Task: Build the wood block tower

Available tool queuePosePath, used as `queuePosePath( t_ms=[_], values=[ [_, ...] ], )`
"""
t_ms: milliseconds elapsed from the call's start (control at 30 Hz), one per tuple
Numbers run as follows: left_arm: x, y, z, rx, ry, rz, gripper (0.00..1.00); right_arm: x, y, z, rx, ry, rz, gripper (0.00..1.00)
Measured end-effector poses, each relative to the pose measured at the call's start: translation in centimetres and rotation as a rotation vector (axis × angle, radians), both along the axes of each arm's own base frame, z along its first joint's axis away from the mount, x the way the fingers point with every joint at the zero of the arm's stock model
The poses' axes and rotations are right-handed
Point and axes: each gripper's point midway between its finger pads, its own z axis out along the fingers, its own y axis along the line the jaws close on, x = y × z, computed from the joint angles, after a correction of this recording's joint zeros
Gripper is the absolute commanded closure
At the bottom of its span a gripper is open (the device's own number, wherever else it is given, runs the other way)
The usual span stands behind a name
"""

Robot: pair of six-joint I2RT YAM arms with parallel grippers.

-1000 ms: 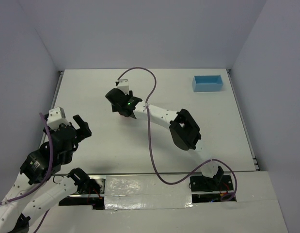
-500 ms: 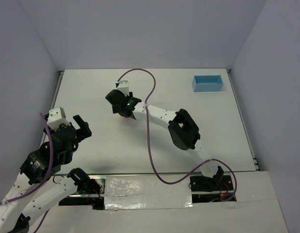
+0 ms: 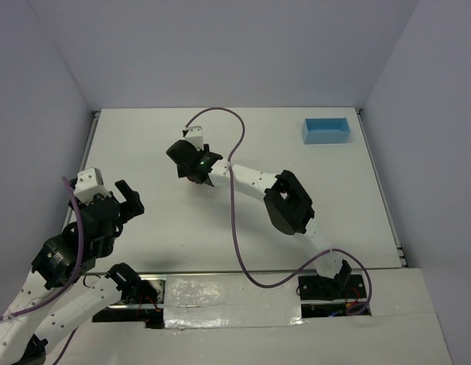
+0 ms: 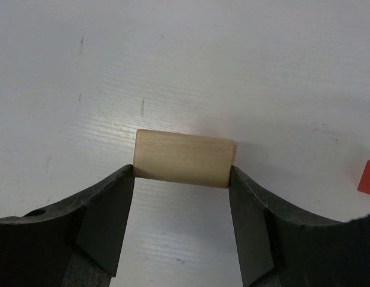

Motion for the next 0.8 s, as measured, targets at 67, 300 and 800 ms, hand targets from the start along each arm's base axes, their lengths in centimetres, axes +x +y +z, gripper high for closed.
queuePosePath(
  t_ms=[67,300,800],
  values=[
    [0.0,-0.04,-0.01,-0.001,0.0,-0.002,0.0,0.08,-0.08,0.0,0.0,0.0,-0.002,0.59],
    [0.02,-0.12,0.0,-0.002,0.001,-0.006,0.01,0.3,-0.32,-0.03,0.0,0.002,-0.007,0.57],
    [0.05,-0.19,0.05,-0.004,-0.002,-0.009,0.0,0.39,-0.36,-0.45,0.004,0.019,0.001,0.5]
  ],
)
